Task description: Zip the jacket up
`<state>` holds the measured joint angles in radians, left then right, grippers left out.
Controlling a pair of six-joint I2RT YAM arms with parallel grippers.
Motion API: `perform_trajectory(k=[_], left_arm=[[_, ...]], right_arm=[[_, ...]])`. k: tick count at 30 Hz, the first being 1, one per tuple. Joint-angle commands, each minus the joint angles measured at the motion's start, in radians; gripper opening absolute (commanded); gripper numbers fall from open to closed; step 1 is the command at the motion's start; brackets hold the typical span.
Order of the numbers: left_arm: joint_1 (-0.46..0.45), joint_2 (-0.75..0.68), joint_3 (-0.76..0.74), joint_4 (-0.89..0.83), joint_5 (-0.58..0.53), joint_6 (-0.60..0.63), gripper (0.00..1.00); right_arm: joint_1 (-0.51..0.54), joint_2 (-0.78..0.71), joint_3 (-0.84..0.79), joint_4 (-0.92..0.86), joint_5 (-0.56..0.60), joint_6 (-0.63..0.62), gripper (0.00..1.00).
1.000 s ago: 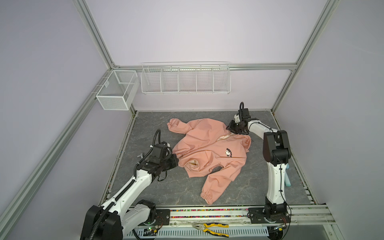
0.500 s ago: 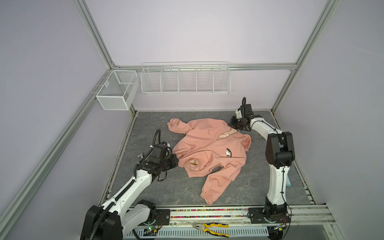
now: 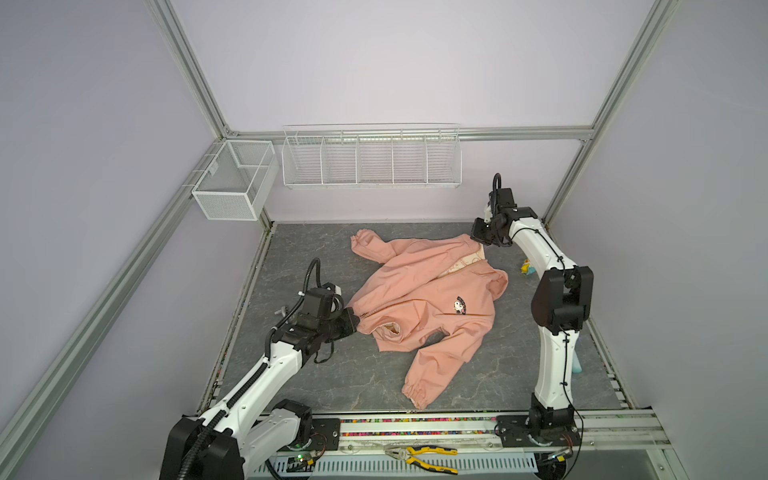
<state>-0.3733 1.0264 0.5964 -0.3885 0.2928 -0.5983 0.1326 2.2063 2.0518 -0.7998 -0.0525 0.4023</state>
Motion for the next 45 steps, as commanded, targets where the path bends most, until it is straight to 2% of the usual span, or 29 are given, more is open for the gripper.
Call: perform_trajectory(k=[1, 7, 11, 13, 18, 21, 30, 35, 45], left_arm=[[0.005, -0.016, -0.018, 0.009, 0.018, -0.007, 0.00], [0.004, 0.026, -0.016, 0.039, 0.071, -0.006, 0.00], [0.005, 0.066, -0.007, 0.036, 0.070, -0.012, 0.00], [0.005, 0.080, -0.004, 0.036, 0.070, -0.014, 0.00], [0.004, 0.104, 0.005, 0.032, 0.067, -0.014, 0.00], [0.005, 0.105, 0.008, 0.034, 0.064, -0.014, 0.00], [0.004, 0.099, 0.014, 0.028, 0.063, -0.014, 0.00], [0.005, 0.098, 0.013, 0.030, 0.069, -0.014, 0.00], [0.004, 0.084, 0.008, 0.030, 0.068, -0.021, 0.00]], right_arm=[[-0.022, 0.056, 0.027, -0.053, 0.068, -0.046, 0.07], [-0.023, 0.122, 0.056, -0.049, 0.068, -0.071, 0.07], [-0.028, 0.161, 0.086, -0.056, 0.069, -0.073, 0.12], [-0.033, 0.170, 0.104, -0.072, 0.072, -0.076, 0.19], [-0.042, 0.100, 0.071, -0.078, 0.089, -0.083, 0.52], [-0.042, 0.019, -0.004, -0.065, 0.097, -0.082, 0.58], [-0.023, -0.221, -0.354, 0.057, 0.073, -0.073, 0.58], [-0.005, -0.199, -0.407, 0.060, 0.098, -0.088, 0.55], [-0.002, -0.092, -0.407, 0.076, 0.178, -0.096, 0.52]])
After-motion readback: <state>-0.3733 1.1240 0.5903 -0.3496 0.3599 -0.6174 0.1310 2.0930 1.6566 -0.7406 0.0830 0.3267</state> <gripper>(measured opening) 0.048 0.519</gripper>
